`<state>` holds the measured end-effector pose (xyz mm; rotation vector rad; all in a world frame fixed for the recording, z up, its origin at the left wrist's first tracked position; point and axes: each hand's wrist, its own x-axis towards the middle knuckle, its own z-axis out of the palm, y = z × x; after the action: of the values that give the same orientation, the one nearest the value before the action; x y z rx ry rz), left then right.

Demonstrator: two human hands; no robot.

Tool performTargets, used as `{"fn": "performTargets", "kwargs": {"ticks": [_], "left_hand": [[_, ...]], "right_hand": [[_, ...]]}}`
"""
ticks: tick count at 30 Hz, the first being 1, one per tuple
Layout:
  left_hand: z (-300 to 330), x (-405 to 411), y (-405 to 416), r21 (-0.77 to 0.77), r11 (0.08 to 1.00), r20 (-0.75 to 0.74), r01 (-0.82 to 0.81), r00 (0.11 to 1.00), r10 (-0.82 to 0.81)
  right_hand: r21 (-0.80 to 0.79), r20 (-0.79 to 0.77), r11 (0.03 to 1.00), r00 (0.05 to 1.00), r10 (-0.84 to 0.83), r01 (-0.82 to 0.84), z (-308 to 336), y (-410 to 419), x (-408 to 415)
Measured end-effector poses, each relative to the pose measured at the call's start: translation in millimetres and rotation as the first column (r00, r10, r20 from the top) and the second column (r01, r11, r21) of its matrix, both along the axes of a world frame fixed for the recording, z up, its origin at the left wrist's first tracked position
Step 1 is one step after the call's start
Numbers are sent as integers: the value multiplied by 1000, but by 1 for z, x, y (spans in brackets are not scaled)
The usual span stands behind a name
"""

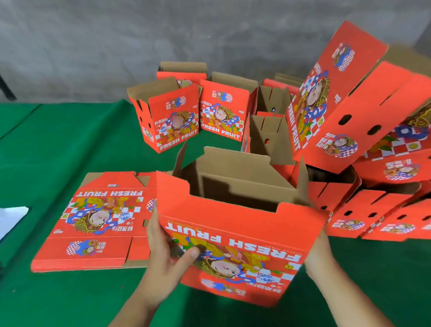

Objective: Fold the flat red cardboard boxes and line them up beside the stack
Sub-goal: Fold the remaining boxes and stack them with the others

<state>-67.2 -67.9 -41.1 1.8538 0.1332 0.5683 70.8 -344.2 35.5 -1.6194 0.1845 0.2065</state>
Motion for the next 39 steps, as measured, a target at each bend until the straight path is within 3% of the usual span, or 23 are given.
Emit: {"fn": "performTargets", "kwargs": {"ticks": [2,5,9,12,17,22,25,27,32,36,39], "left_hand": [[-9,-8,-4,130,990,-49,-46,997,53],[-25,-19,-7,99,995,-69,-28,997,35],[-8,-21,-2,86,996,-44,-22,999,26],[23,-11,4,241,969,86,-48,996,28],[51,-3,7,295,956,49,-4,999,-11],[54,-7,22,484,863,7,-146,987,163],[57,-4,19,291,956,-109,-44,991,79],[54,-5,16,250,968,-132,-22,990,56],[62,-2,13,33,973,-128,-228,965,230],[68,9,10,-57,951,-166,-303,943,290],[63,12,13,24,945,-177,-327,929,326]], "right_hand": [[41,24,999,1000,1,-2,2,-3,-5],[250,-89,957,981,175,-148,8,-14,-10],[204,11,934,954,299,-295,1,-26,-4],[175,1,963,978,209,-206,6,-19,1],[230,-26,969,995,100,-92,9,-16,5],[294,-84,956,996,29,-3,4,-16,-1],[279,-29,956,994,101,-89,8,-2,-11],[272,-34,959,996,85,-72,6,2,-11],[302,-81,953,995,58,-31,0,-1,-12],[324,-38,946,999,3,10,2,2,-12],[335,17,938,995,-101,90,2,-4,-7]]}}
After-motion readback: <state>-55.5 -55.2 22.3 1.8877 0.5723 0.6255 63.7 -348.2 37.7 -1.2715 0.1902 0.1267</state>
